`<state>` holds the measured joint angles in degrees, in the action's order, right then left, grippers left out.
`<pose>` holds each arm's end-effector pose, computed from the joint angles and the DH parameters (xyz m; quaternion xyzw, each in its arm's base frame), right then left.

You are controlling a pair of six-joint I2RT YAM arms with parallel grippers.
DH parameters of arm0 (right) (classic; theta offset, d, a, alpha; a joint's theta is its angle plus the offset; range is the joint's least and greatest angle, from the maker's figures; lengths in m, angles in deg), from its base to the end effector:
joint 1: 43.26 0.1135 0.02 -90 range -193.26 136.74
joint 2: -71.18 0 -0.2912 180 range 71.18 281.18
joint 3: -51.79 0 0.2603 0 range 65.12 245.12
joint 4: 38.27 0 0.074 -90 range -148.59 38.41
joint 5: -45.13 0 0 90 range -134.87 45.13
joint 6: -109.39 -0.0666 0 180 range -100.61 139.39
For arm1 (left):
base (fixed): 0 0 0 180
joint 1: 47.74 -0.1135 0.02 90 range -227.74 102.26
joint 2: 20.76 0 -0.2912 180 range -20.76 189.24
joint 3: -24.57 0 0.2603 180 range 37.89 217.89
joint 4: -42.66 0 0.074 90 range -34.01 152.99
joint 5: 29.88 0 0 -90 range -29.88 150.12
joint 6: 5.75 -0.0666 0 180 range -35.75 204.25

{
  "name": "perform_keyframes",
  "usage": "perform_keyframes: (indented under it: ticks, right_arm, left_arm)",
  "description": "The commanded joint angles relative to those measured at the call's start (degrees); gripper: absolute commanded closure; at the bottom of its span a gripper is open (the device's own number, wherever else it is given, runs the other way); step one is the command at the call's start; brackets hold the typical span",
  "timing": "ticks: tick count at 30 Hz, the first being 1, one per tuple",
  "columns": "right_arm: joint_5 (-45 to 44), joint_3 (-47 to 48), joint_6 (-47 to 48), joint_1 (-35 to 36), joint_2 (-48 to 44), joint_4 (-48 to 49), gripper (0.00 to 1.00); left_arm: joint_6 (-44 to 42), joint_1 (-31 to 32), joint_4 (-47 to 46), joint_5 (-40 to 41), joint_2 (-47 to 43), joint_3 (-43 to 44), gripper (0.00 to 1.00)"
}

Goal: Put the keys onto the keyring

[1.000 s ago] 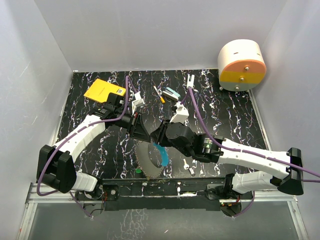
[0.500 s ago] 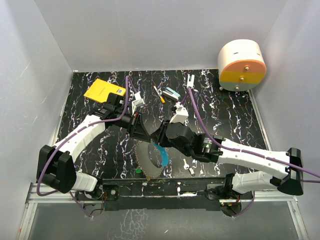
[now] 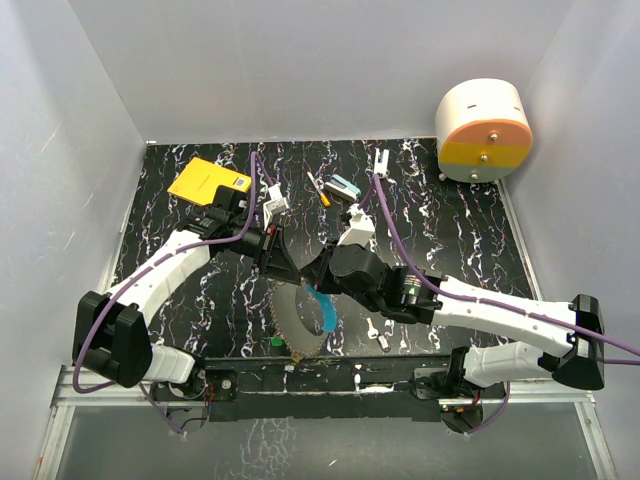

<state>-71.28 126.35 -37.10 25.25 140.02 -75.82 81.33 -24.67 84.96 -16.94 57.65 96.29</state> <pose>0.1329 0.2566 0.3405 0.0214 0.8577 0.3276 0.3956 0.2307 -0.1688 0.3013 0.3774 0.6649 -0.6224 0.1677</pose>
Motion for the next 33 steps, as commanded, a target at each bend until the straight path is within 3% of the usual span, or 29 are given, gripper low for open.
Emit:
perform_keyframes:
  ticks: [1,18,27,33]
  right_arm:
    - [-1.92,0.91,-0.34,-0.13,-1.35,2.83,0.92]
    - [-5.49,-1.87,-5.65,-0.13,-8.05,-1.31,0.92]
    - [-2.43,-1.99,-12.30,1.35,-6.23,-0.09,0.92]
    - [-4.64,-1.30,-16.22,3.38,-3.54,-1.21,0.92]
  left_arm:
    - [0.06,0.14,1.07,-2.92,-2.91,0.85,1.00]
    - [-1.72,0.13,4.58,-3.64,1.23,5.29,1.00]
    - [16.96,0.20,-13.84,0.14,-1.27,1.04,1.00]
    - [19.83,0.22,-16.19,1.38,-1.33,0.30,1.00]
